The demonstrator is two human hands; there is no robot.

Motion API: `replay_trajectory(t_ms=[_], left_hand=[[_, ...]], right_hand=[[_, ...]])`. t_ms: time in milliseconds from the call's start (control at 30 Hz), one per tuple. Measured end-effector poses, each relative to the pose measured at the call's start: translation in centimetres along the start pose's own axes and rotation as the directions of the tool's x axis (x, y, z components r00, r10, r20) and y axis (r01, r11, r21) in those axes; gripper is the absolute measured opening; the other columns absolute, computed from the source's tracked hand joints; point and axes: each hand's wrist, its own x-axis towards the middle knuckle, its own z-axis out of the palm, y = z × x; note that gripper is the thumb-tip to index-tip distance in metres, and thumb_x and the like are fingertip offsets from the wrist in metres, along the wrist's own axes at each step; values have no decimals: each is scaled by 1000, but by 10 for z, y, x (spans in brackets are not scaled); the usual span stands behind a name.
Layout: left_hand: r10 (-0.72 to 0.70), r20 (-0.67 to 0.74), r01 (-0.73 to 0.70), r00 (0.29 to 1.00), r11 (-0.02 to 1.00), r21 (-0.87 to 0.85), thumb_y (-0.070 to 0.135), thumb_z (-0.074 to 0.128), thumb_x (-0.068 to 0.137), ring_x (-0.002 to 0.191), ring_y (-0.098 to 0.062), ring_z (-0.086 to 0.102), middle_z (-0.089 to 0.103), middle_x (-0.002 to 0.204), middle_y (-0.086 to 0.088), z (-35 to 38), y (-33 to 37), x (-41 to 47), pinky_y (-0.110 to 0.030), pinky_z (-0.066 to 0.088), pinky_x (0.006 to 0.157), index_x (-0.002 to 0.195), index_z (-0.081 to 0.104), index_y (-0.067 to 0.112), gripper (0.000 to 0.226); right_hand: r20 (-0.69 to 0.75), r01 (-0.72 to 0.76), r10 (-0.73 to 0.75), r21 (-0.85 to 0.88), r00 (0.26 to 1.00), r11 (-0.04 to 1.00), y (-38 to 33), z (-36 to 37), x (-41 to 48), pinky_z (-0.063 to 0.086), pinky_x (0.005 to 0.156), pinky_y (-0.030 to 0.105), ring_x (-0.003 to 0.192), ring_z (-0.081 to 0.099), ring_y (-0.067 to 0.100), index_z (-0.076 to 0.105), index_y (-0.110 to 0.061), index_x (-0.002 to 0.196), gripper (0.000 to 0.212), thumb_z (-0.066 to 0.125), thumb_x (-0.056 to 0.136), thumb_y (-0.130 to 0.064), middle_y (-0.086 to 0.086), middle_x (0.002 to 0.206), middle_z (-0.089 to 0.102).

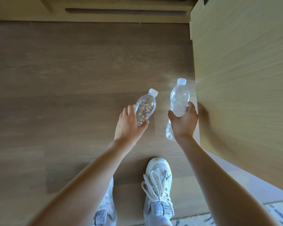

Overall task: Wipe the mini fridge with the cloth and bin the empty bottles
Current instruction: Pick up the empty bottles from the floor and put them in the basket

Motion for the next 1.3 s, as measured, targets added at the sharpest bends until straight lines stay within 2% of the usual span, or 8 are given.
replay_trajectory(t_ms=[200,400,533,667,833,967,1100,1300], left_hand=[[-28,-88,22,996,997,-69,35,71,81,111,-22,51,55,118,-4,-106,50,-58,-31,43,89,128,47,13,56],[-35,-203,7,979,990,-139,37,73,79,106,-15,51,51,108,11,-274,157,-161,-27,41,80,125,47,20,55],[21,-303,-77,953,982,-174,39,76,79,104,-11,55,48,111,16,-396,252,-240,-20,41,80,127,45,24,59],[122,-423,-216,898,959,-182,42,74,80,105,-3,52,48,112,20,-505,345,-309,-2,37,78,128,43,28,59],[160,-606,-369,780,899,-238,44,74,81,103,0,52,50,115,18,-617,434,-373,0,37,78,131,44,26,61],[234,-686,-523,689,815,-247,43,75,80,105,14,51,51,114,28,-677,481,-414,2,36,80,130,45,30,61],[311,-698,-612,645,758,-228,46,75,79,105,18,51,51,116,33,-698,493,-441,0,39,78,131,42,33,62],[380,-624,-634,683,733,-247,35,80,78,104,19,52,55,118,26,-671,470,-454,3,38,74,125,42,44,61]], right_hand=[[25,104,-108,142,994,984,-84,-71,-61,26,91,11,122,50,30,48,-4,141,77,83,74,-15,10,127,61],[29,194,-210,275,977,942,-231,-221,-161,40,95,28,113,53,21,50,-27,136,73,82,72,-12,-30,117,53],[27,249,-270,306,963,919,-338,-341,-223,43,102,35,125,52,22,46,-23,143,75,84,78,-22,-10,130,55],[-55,358,-363,362,930,861,-435,-459,-272,46,104,45,126,51,17,43,-33,143,76,83,79,-28,-31,125,45],[-160,492,-473,432,866,756,-523,-567,-314,45,105,36,125,50,7,43,-40,141,76,83,78,-30,-38,122,45],[-255,587,-534,458,807,668,-564,-626,-339,48,104,32,120,54,2,42,-46,138,78,85,75,-31,-20,129,56],[-329,652,-566,462,756,602,-572,-657,-358,47,102,28,121,54,-1,41,-49,138,80,86,75,-29,-20,132,55],[-348,586,-472,474,810,657,-530,-651,-379,45,102,28,121,52,-1,41,-50,136,79,86,75,-28,-23,131,55]])
